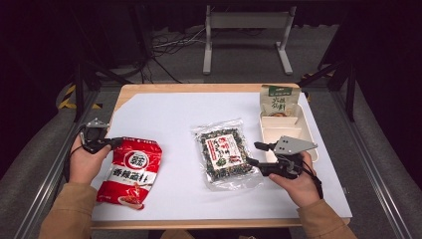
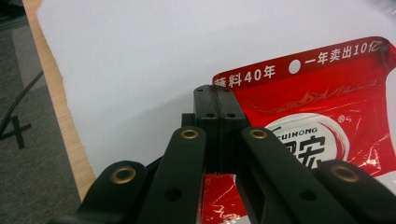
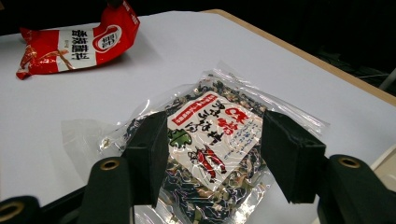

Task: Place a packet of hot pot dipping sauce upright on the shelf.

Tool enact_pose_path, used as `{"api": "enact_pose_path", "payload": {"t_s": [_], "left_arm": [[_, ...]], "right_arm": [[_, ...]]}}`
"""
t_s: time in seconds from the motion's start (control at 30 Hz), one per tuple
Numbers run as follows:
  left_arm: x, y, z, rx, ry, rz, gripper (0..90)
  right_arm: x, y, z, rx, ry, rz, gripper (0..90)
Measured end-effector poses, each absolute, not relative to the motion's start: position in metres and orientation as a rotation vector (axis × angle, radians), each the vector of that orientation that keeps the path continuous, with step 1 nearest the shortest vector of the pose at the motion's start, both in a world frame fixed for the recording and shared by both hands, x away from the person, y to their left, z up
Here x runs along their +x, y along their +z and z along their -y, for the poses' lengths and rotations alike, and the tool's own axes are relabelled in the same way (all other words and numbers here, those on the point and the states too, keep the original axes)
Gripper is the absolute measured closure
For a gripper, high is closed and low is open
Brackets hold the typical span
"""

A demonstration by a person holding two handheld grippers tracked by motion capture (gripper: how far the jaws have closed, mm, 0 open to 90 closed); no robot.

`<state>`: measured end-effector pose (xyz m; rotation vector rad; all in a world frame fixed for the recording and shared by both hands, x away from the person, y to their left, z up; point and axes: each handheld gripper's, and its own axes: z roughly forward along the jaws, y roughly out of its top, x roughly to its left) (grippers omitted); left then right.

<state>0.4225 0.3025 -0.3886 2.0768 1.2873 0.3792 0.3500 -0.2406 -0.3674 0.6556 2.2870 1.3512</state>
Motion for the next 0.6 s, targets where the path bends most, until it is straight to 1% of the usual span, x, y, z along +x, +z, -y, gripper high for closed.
{"api": "enact_pose_path", "payload": {"t_s": [0.13,0.27,0.33,0.6], "left_arm": [[0.411,-0.376,-0.301,2.032,0.382,-1.278,90.0],[0.394,-0.358,-0.293,2.0,0.446,-1.241,90.0],[0.39,-0.354,-0.292,1.997,0.456,-1.232,90.0],[0.358,-0.327,-0.287,1.922,0.504,-1.127,90.0]], "right_arm": [[0.35,-0.367,0.24,0.651,1.353,-2.285,42.5],[0.35,-0.367,0.239,0.652,1.342,-2.289,42.7],[0.35,-0.367,0.239,0.652,1.342,-2.289,42.7],[0.348,-0.366,0.236,0.631,1.338,-2.288,43.9]]}}
